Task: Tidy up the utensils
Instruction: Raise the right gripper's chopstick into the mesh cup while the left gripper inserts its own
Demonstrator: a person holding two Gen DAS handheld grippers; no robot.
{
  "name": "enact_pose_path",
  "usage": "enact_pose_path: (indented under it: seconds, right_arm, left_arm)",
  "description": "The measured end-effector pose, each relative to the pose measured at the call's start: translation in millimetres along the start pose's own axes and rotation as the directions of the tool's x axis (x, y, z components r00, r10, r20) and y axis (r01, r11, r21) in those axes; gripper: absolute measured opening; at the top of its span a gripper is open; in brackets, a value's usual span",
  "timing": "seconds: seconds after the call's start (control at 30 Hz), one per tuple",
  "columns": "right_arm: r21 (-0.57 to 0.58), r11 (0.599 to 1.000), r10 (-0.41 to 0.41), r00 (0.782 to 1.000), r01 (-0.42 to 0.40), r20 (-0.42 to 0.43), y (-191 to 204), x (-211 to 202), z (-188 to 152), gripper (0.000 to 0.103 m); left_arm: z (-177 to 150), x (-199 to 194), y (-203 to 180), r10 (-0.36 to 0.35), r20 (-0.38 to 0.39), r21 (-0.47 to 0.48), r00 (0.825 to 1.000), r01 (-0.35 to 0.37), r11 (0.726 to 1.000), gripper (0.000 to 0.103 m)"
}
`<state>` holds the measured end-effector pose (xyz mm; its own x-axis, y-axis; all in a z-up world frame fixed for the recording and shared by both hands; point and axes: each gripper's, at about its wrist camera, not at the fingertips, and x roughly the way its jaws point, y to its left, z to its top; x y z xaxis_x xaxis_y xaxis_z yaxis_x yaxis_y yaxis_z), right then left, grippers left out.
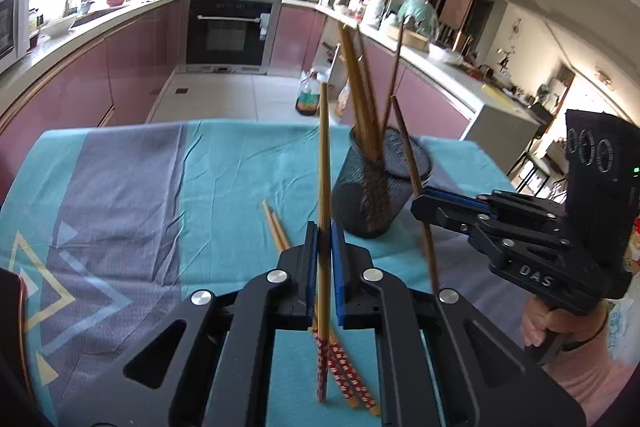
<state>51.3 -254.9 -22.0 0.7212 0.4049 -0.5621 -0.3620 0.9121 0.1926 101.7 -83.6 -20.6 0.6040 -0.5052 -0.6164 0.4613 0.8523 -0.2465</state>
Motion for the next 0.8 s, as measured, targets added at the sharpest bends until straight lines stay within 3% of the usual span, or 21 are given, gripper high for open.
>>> enact_pose_path:
  seconds: [0.33, 0.8]
  right_arm:
    - [-0.008, 0.999, -0.036, 0.992, 0.037, 0.122, -12, -32, 29, 0.005]
    - [-0.069, 0.993, -0.076, 0.964, 0.097, 0.256, -18, -67, 85, 0.005]
  left_arm:
    - [37, -33, -22, -0.105, 0.100, 0.011, 0.989, 0.105, 0.994, 0.007]
    - [105, -53, -46, -0.136, 0.243, 0.037, 0.961, 0.131, 0.991, 0.007]
